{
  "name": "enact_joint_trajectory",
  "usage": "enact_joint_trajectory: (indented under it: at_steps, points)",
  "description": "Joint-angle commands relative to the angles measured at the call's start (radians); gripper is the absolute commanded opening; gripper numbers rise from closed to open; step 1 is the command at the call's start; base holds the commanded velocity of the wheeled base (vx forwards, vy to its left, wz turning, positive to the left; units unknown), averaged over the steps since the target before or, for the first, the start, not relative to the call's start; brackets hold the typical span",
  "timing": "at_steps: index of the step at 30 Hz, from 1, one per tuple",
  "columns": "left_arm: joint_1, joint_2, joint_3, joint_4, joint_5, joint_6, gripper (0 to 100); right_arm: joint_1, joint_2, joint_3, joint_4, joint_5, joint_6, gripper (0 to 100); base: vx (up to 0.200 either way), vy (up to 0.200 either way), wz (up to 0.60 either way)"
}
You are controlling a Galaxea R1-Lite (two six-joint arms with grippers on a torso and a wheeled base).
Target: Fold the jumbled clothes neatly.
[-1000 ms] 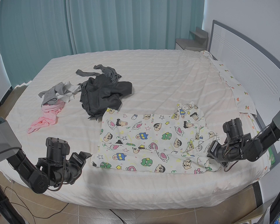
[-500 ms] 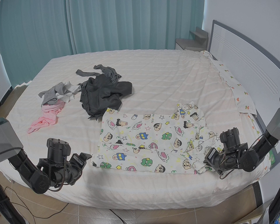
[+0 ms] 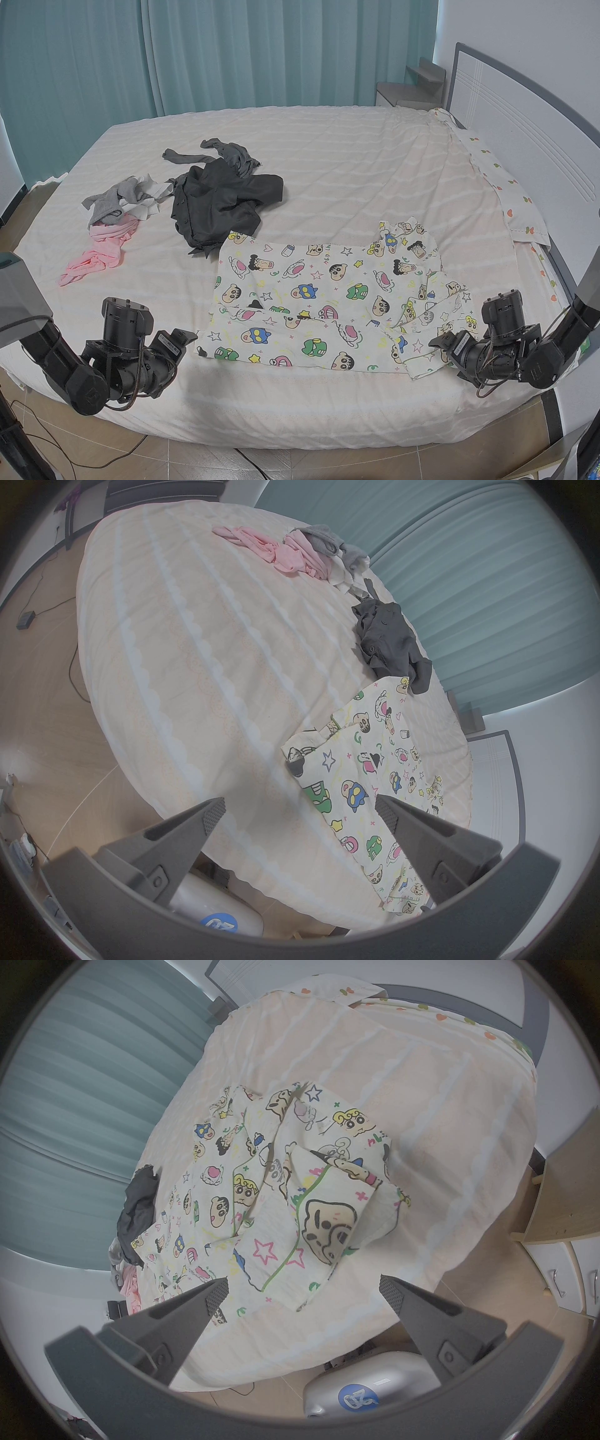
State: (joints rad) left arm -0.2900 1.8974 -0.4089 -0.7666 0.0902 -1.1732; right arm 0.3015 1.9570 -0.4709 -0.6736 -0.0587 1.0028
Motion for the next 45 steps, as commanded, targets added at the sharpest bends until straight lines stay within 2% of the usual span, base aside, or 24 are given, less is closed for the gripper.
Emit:
enact_joint_trajectory:
  at_steps: [1,7,9,11,12,13,17,22,26,32,37,45]
  points:
    - [0.000,0.005,-0.001,0.000,0.000,0.000,100,0.021,-0.139,0.075,-0.007,0.000,-0.003,100,0.000,0.000,0.00]
    - [0.000,0.008,-0.001,-0.002,0.000,0.000,100,0.033,-0.319,0.066,-0.006,0.033,-0.013,100,0.000,0.000,0.00]
    - [0.000,0.008,-0.001,-0.003,0.000,0.000,100,0.034,-0.316,0.044,-0.006,0.054,-0.023,100,0.000,0.000,0.00]
    - [0.000,0.012,0.002,-0.014,0.000,-0.002,100,0.027,-0.254,0.005,-0.009,0.114,-0.035,100,0.000,0.000,0.00]
    - [0.000,0.012,0.002,-0.014,0.000,-0.002,100,0.027,-0.254,0.005,-0.009,0.114,-0.035,100,0.000,0.000,0.00]
    - [-0.001,0.014,0.010,-0.020,-0.001,0.000,100,0.018,-0.167,-0.032,-0.011,0.142,-0.038,100,0.000,0.000,0.00]
    - [-0.003,0.022,0.018,-0.039,-0.001,0.000,100,-0.004,-0.007,-0.075,-0.080,0.149,-0.035,100,0.000,0.000,0.00]
    - [-0.005,0.034,0.021,-0.043,-0.001,0.000,100,-0.042,0.152,-0.072,-0.274,0.174,-0.035,100,0.000,0.000,0.00]
    - [-0.005,0.038,0.021,-0.043,-0.001,0.000,100,-0.074,0.230,-0.075,-0.308,0.172,-0.039,100,0.000,0.000,0.00]
    - [-0.006,0.038,0.021,-0.043,0.000,0.000,100,-0.133,0.234,-0.028,-0.420,0.172,-0.044,100,0.000,0.000,0.00]
    - [-0.006,0.040,0.021,-0.043,0.000,0.000,100,-0.134,0.226,0.061,-0.535,0.166,-0.056,100,0.000,0.000,0.00]
    - [-0.008,0.038,0.021,-0.043,0.000,0.001,100,-0.134,0.224,0.178,-0.636,0.163,-0.053,100,0.000,0.000,0.00]
